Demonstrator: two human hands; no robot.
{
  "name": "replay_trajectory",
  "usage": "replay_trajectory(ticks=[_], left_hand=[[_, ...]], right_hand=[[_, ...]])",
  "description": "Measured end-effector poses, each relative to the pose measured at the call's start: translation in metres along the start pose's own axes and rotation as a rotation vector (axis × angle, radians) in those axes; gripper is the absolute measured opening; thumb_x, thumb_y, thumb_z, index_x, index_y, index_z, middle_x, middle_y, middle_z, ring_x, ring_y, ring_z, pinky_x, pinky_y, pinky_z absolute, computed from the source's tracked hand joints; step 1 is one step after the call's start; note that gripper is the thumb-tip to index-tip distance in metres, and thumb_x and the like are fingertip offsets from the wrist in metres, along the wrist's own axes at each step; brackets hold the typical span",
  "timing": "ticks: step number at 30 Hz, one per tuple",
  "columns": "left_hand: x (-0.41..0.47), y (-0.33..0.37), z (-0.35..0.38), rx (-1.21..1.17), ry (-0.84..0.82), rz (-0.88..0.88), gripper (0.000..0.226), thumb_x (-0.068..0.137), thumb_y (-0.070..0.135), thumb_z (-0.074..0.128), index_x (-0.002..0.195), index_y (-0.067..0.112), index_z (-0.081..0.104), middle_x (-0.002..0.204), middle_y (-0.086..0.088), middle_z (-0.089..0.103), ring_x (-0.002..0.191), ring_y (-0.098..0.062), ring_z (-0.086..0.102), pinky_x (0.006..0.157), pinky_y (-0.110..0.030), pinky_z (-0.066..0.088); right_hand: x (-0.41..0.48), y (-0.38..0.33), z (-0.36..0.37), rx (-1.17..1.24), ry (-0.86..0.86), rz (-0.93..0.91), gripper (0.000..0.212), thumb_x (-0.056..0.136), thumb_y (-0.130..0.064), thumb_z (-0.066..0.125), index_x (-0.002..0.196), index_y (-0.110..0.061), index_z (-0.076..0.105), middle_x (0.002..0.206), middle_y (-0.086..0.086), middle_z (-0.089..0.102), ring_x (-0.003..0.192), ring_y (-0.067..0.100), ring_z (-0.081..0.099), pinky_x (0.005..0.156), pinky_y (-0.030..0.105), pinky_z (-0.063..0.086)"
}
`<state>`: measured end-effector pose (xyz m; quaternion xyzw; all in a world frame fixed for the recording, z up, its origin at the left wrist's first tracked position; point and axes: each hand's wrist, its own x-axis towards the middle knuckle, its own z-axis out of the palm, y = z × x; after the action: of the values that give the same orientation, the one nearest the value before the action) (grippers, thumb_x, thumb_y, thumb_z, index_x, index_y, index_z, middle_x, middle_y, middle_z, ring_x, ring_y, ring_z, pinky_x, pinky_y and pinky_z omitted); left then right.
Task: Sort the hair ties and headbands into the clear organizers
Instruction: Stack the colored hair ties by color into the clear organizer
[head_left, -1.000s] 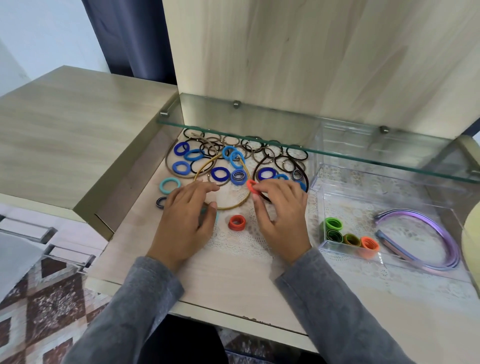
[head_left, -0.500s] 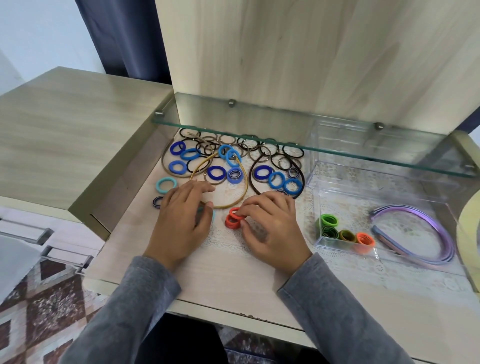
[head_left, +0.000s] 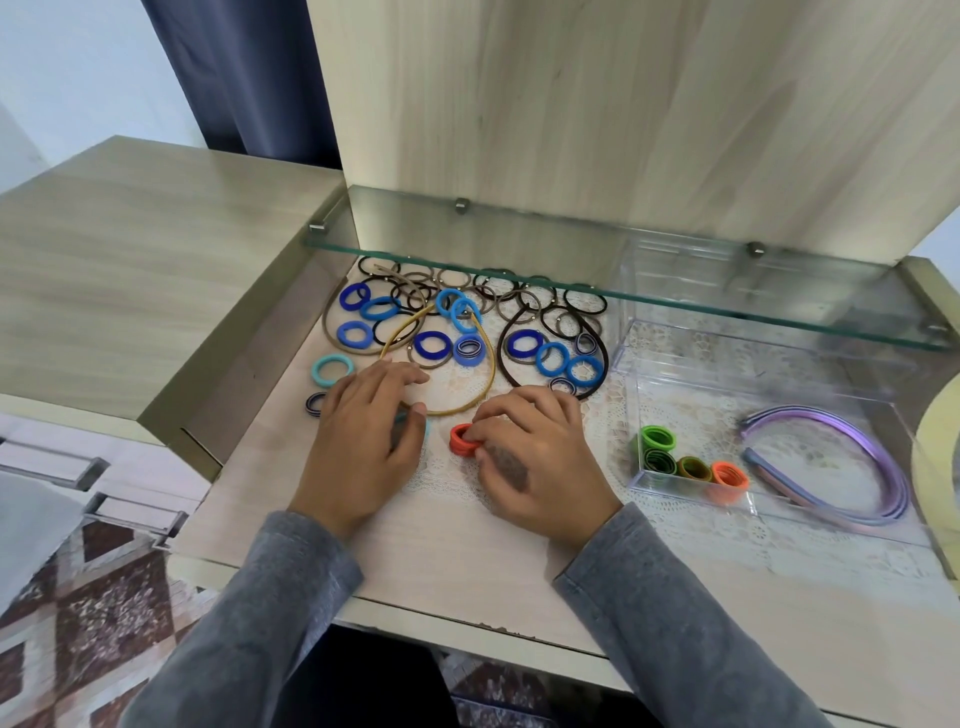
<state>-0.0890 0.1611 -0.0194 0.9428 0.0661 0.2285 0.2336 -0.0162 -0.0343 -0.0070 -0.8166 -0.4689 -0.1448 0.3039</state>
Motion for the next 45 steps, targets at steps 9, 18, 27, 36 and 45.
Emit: replay_trajectory(ticks=[9,18,27,36,45], left_hand=[[0.0,0.0,0.0,-0.015,0.002,-0.006,0.032,0.092,0.032,0.043,0.119,0.022,0.058,0.125,0.007,0.061,0.127,-0.015,0.049,0.111,-0.043,0.034],[0.001,-0.002,0.0,-0.048,-0.08,-0.046,0.039,0.089,0.027,0.044,0.126,0.027,0.054,0.138,0.008,0.054,0.138,-0.013,0.039,0.117,-0.051,0.024],[0.003,-0.002,-0.004,-0.07,-0.204,-0.095,0.059,0.081,0.032,0.042,0.14,0.031,0.047,0.156,0.009,0.035,0.151,-0.011,0.012,0.122,-0.04,0.0],[0.006,-0.006,-0.006,-0.134,-0.202,-0.101,0.068,0.075,0.056,0.035,0.138,0.037,0.048,0.157,0.012,0.033,0.151,-0.009,0.007,0.12,-0.043,-0.008],[-0.004,0.016,-0.002,0.372,-0.104,0.255,0.05,0.079,0.036,0.041,0.123,0.027,0.063,0.142,0.007,0.055,0.143,-0.02,0.038,0.12,-0.056,0.008]], right_hand=[[0.0,-0.001,0.0,-0.026,-0.063,0.032,0.021,0.081,-0.031,0.057,0.097,-0.023,0.068,0.106,-0.01,0.06,0.106,0.017,0.051,0.092,0.045,0.035],[0.004,0.0,0.001,-0.11,-0.137,0.017,0.019,0.077,-0.033,0.063,0.093,-0.025,0.067,0.107,-0.008,0.059,0.104,0.02,0.05,0.089,0.043,0.033],[0.021,-0.002,-0.013,-0.238,-0.351,0.019,0.026,0.079,-0.043,0.06,0.099,-0.03,0.068,0.111,-0.008,0.056,0.109,0.021,0.044,0.091,0.045,0.035],[0.043,-0.007,-0.033,-0.291,-0.586,0.019,0.028,0.088,-0.046,0.06,0.111,-0.032,0.065,0.122,-0.005,0.046,0.113,0.019,0.034,0.099,0.044,0.029],[0.041,-0.008,-0.031,-0.243,-0.512,0.011,0.021,0.087,-0.042,0.064,0.097,-0.025,0.072,0.111,-0.004,0.046,0.108,0.019,0.032,0.094,0.037,0.025]])
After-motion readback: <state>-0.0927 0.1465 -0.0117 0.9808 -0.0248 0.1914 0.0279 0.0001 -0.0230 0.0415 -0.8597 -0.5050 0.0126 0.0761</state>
